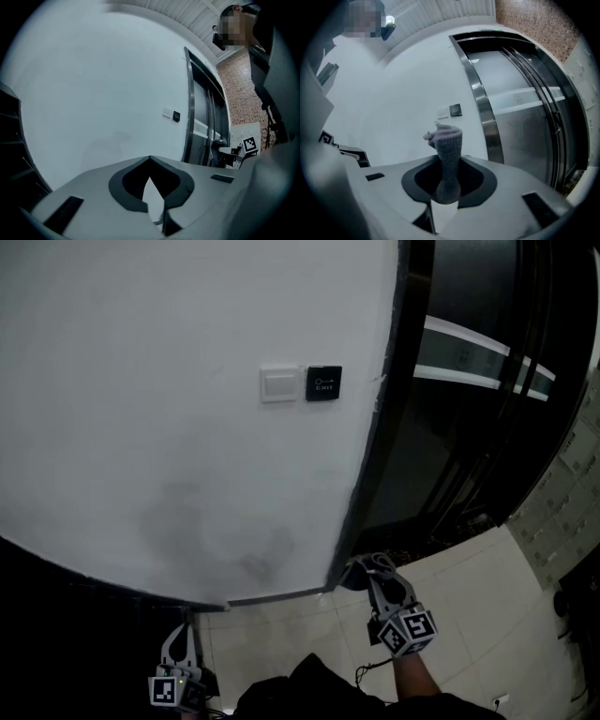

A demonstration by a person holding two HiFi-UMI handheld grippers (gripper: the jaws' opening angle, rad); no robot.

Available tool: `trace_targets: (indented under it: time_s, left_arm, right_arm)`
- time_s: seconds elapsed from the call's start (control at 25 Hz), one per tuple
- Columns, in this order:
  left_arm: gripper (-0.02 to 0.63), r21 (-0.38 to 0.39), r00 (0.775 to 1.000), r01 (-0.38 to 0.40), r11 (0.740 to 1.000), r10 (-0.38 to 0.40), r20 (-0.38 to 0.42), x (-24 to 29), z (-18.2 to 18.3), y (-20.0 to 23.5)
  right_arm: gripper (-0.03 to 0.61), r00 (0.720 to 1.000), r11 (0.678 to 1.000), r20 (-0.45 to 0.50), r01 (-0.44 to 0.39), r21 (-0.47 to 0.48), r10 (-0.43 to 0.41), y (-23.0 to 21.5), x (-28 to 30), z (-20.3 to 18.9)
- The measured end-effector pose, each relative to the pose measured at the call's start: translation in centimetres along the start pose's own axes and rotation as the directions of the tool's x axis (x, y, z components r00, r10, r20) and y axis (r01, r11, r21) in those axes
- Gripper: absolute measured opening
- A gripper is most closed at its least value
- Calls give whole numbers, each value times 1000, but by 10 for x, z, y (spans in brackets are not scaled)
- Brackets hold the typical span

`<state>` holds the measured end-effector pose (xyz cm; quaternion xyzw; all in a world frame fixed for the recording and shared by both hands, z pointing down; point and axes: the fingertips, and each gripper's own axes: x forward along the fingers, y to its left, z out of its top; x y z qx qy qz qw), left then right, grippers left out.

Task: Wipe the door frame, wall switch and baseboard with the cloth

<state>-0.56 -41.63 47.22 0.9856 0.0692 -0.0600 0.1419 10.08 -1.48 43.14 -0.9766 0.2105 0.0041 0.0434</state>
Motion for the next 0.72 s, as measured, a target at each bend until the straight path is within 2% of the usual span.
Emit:
trace_targets:
  time_s: [0.44,0.72]
  left_arm:
    - [0,-9,1000,-21,1000,21,-2,10,-3,15]
    - [0,-3,999,42,999,-42,6,20,2,-6]
  right_arm:
    - [84,998,997,18,68,26,-68,-26,-12,0]
    - [84,995,994,24,91,56,-92,-33,-22,-4]
